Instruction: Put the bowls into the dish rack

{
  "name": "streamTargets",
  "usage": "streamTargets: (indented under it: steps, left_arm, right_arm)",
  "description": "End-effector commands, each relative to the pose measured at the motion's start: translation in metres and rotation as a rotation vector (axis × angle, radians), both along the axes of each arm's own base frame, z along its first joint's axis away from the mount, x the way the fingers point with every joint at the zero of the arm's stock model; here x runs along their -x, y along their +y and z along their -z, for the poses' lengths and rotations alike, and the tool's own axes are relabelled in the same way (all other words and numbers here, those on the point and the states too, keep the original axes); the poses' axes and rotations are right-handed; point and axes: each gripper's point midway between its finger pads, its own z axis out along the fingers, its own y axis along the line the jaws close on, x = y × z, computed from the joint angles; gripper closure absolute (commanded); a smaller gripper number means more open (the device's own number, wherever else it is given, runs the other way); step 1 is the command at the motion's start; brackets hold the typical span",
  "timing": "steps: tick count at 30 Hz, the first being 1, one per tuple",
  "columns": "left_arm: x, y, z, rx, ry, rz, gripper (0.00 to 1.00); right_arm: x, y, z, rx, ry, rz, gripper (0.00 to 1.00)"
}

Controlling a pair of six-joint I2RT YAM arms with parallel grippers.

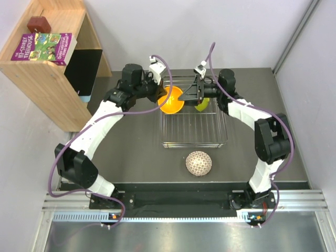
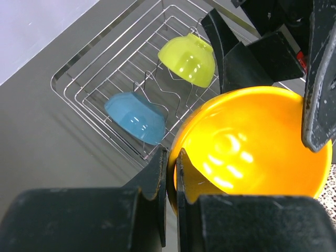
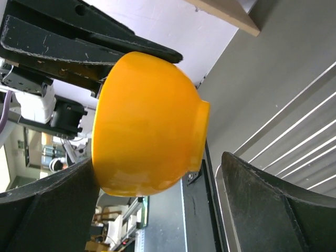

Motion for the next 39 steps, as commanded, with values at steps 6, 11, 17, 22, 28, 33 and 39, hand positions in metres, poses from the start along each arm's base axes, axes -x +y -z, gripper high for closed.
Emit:
streamTargets:
  steps: [6,11,17,22,28,33,39]
  left_arm:
    - [0.0,-0.009,-0.047,0.055,-0.133,0.024,1.0]
    - [0.001,-0.011,-0.045,0.053,-0.129,0.029,1.0]
    - [0.0,-0.012,-0.043,0.05,-0.127,0.032,1.0]
    - [0.001,-0.013,-0.041,0.044,-0.131,0.036,1.0]
    - [0.003,-0.014,-0.038,0.042,-0.128,0.048,0.48]
    - [0.001,-0.015,-0.038,0.045,-0.124,0.044,0.23]
    - [-0.001,-0.014,-0.039,0.055,-0.118,0.028,0.02]
  right_arm:
    - [0.02,0.009,-0.031,-0.081,-0.094,-0.094,0.18]
    - [0.024,0.01,-0.035,-0.09,-0.1,-0.106,0.32]
    - [0.031,0.008,-0.039,-0.111,-0.104,-0.126,0.63]
    - [0.034,0.008,-0.042,-0.121,-0.115,-0.132,0.89]
    - [0.029,0.009,-0.037,-0.103,-0.113,-0.113,1.0]
    - [0.019,0.012,-0.02,-0.044,-0.091,-0.076,1.0]
    - [0.011,0.013,-0.013,-0.015,-0.09,-0.039,1.0]
